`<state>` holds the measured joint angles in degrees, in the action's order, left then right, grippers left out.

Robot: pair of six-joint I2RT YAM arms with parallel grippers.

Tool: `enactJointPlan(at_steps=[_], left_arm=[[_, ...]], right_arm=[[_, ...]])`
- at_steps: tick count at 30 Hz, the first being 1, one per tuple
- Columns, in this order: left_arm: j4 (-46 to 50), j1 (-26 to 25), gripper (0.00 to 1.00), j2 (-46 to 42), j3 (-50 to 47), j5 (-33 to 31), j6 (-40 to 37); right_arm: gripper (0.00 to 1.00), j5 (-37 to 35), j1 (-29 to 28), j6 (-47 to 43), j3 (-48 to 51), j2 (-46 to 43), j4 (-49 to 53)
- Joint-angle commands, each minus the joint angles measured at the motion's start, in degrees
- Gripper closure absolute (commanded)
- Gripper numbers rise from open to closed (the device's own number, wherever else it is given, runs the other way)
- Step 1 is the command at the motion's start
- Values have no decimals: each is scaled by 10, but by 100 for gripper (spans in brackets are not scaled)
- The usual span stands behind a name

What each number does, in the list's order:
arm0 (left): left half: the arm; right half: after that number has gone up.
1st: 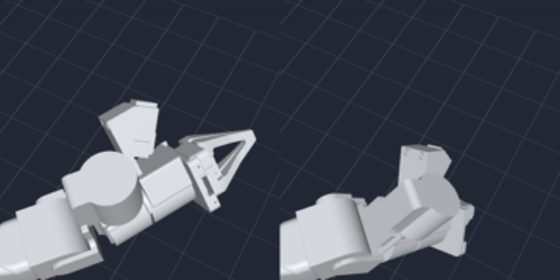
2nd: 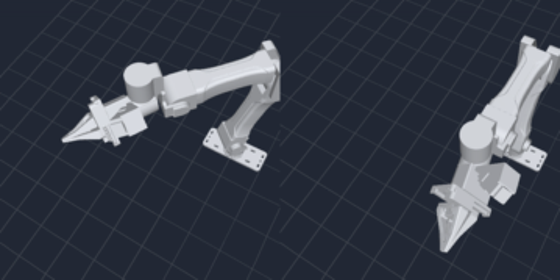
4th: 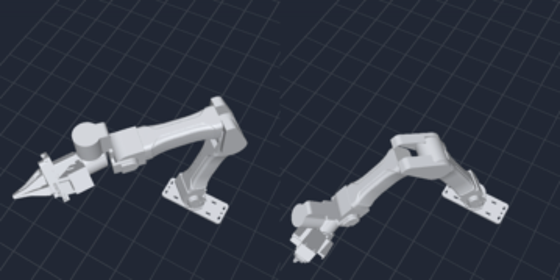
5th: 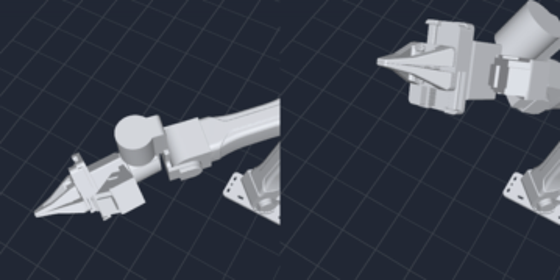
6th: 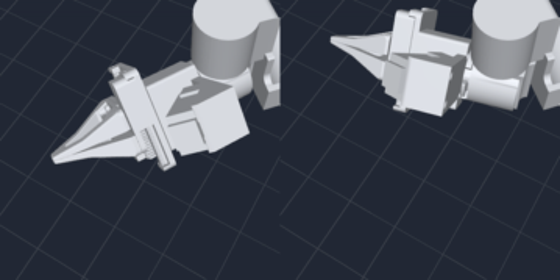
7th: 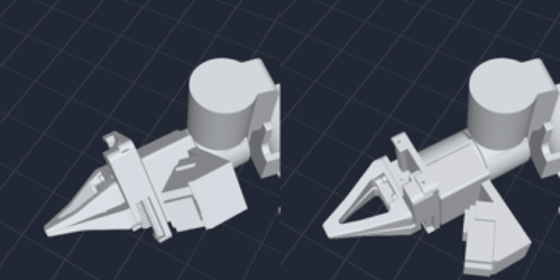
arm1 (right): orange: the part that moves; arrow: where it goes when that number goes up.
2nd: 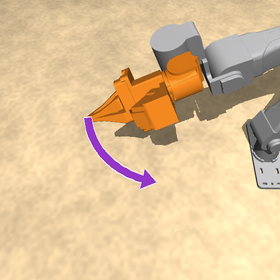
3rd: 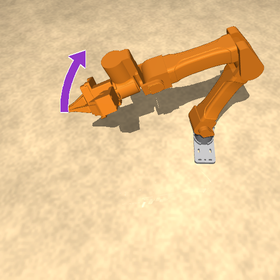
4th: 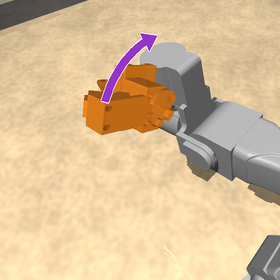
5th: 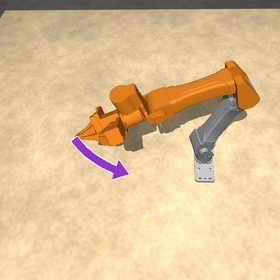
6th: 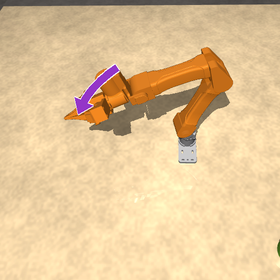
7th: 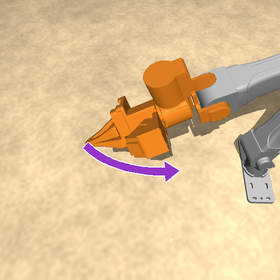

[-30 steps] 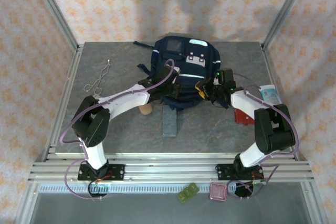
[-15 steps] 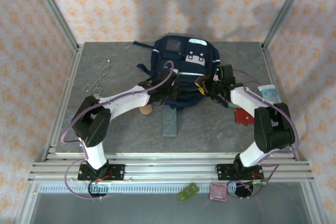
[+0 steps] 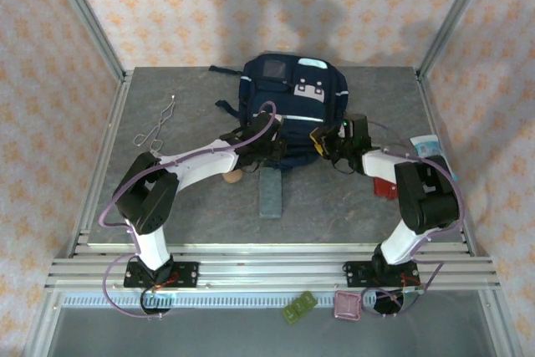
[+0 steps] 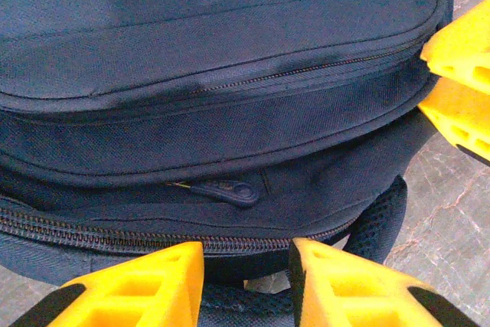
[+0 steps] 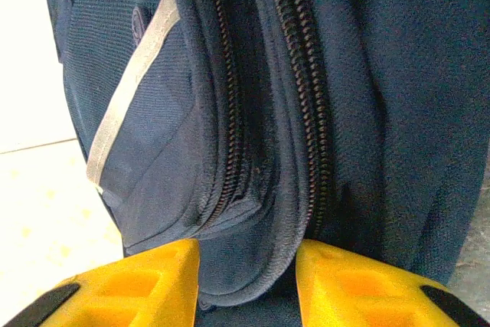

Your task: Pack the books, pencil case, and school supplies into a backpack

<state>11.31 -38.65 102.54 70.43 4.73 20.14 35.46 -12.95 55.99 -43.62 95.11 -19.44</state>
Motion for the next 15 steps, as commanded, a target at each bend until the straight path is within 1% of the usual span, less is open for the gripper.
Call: enactJointPlan(at_steps=[1,4,7,10,13,15], left_arm=[[-10,-7,67,18,-3,14,4],[-6,-7,69,29,-3,14,3],[-5,-7,71,38,-5,22,3],[-6,-9,71,41,-9,21,2],[-5,-10,71,40,-10,20,1],[-5,-9,72,38,-11,19,2]], right_arm=[[62,-31,-4,11,20,-4,-102],[61,-26,-6,11,17,10,-102],[61,-43,-11,-3,0,27,-66],[62,-40,-11,4,2,37,-93],[72,-31,-11,10,-6,40,-118],[83,-29,-11,11,-12,32,-126]])
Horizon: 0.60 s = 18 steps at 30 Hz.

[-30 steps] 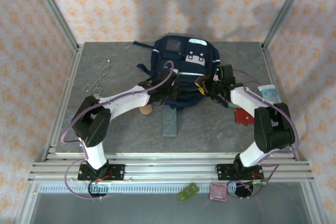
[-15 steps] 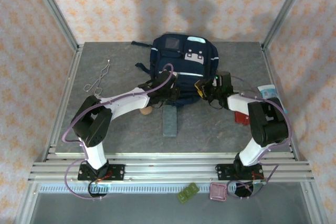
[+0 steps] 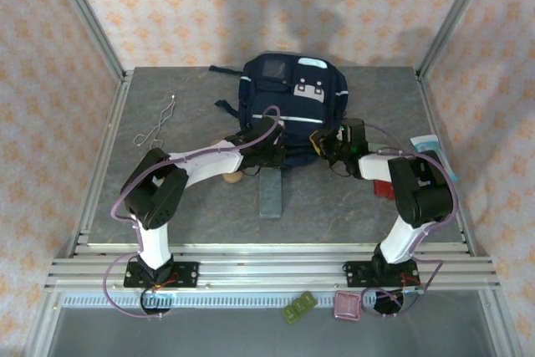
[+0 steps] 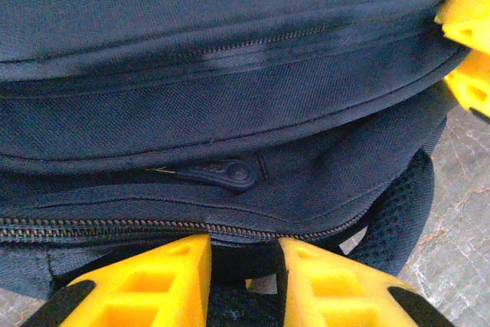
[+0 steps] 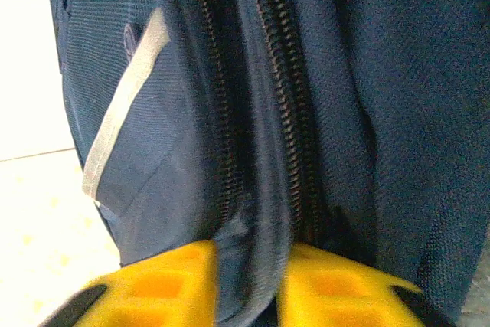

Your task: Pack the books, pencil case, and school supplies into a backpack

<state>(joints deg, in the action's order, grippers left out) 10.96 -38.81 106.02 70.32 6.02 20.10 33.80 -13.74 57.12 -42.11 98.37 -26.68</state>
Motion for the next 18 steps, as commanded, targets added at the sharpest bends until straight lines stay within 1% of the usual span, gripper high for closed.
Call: enactJointPlan(at_steps=[1,3,4,7,11,12,18], left_arm=[[-1,-8,72,2,-10,4,2],[-2,-8,71,-7,-10,-3,3],[-1,-8,71,-13,-10,-9,3],[1,-5,67,-42,-3,-31,4],[-4,11,59,-87,9,-40,9],[-6,17,59,-97,11,-38,10],[-20,46,50,-120,18,-22,17]], right_arm=[[88,-12,-3,0,-29,-6,-53],[98,-9,-3,-4,-34,-20,-46],[100,-9,-3,-6,-38,-27,-36],[100,-5,-3,-13,-50,-58,-6],[100,-3,-1,-15,-76,-95,16],[100,-3,-1,-15,-85,-102,18],[100,5,2,-12,-132,-98,37]])
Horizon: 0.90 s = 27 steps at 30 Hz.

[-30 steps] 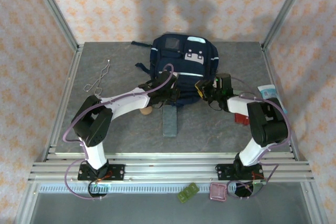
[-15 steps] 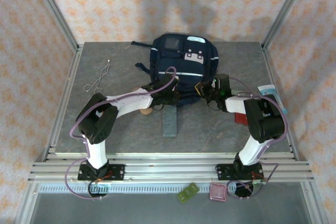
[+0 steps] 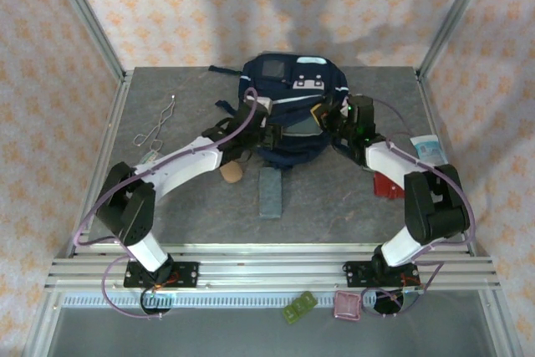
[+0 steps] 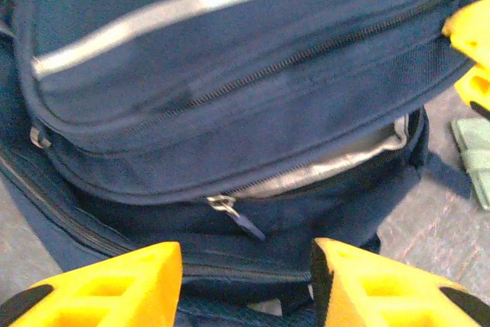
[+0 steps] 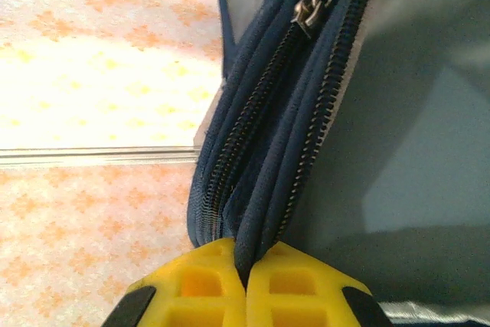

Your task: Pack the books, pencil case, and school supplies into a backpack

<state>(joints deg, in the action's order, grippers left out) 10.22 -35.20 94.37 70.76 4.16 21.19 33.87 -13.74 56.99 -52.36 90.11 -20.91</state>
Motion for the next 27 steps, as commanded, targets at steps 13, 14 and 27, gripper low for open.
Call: enactJointPlan(at_steps=[13,14,27], left_arm=[[-1,-20,37,83,35,-14,20],[5,-21,37,90,39,-23,24],[18,-20,72,146,83,-102,18]], right_arm=[[100,5,3,13,-74,3,-32],[100,6,2,14,-77,5,-32],[100,12,2,20,-80,-4,-34]])
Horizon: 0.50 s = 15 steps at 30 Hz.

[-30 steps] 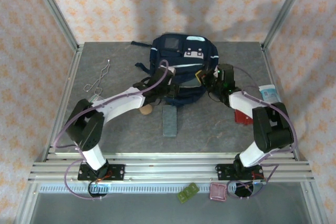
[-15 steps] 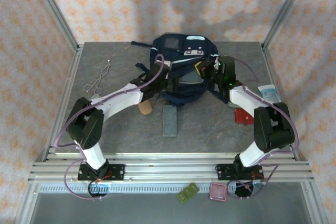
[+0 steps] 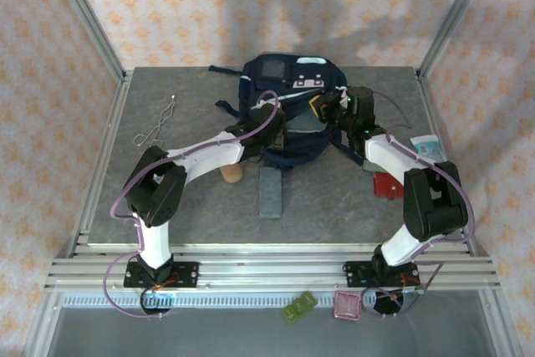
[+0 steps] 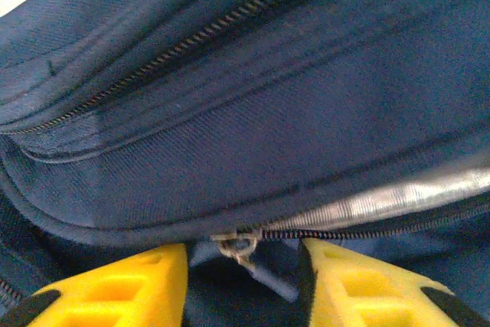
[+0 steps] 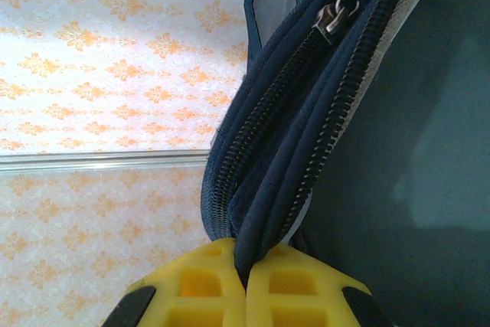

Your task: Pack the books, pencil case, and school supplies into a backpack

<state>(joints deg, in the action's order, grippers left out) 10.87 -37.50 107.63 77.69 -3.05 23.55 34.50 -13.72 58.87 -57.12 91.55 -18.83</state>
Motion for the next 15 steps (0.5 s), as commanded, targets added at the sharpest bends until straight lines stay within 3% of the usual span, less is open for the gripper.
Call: enactJointPlan(at_steps=[1,3,7,9,10,11,12,14,15], left_arm=[[9,5,80,13,14,-28,-8],[9,7,92,29,15,-23,-11],[3,7,92,27,14,-18,-18],[-3,7,84,26,10,-8,-21],[-5,7,71,27,10,-2,-24],[-8,6,70,29,10,0,-28],[-11,6,73,31,8,0,-31],[-16,6,99,33,6,-2,-37],[-13,7,100,34,7,-3,-38]], right_arm=[[100,7,1,1,-34,-19,-53],[100,9,1,1,-35,-20,-51],[100,7,1,-3,-38,-20,-44],[100,10,1,-2,-39,-16,-44],[100,12,1,-1,-40,-15,-45],[100,14,1,2,-40,-15,-47],[100,14,1,3,-39,-13,-49],[100,14,2,2,-38,-15,-49],[100,12,2,0,-37,-18,-47]])
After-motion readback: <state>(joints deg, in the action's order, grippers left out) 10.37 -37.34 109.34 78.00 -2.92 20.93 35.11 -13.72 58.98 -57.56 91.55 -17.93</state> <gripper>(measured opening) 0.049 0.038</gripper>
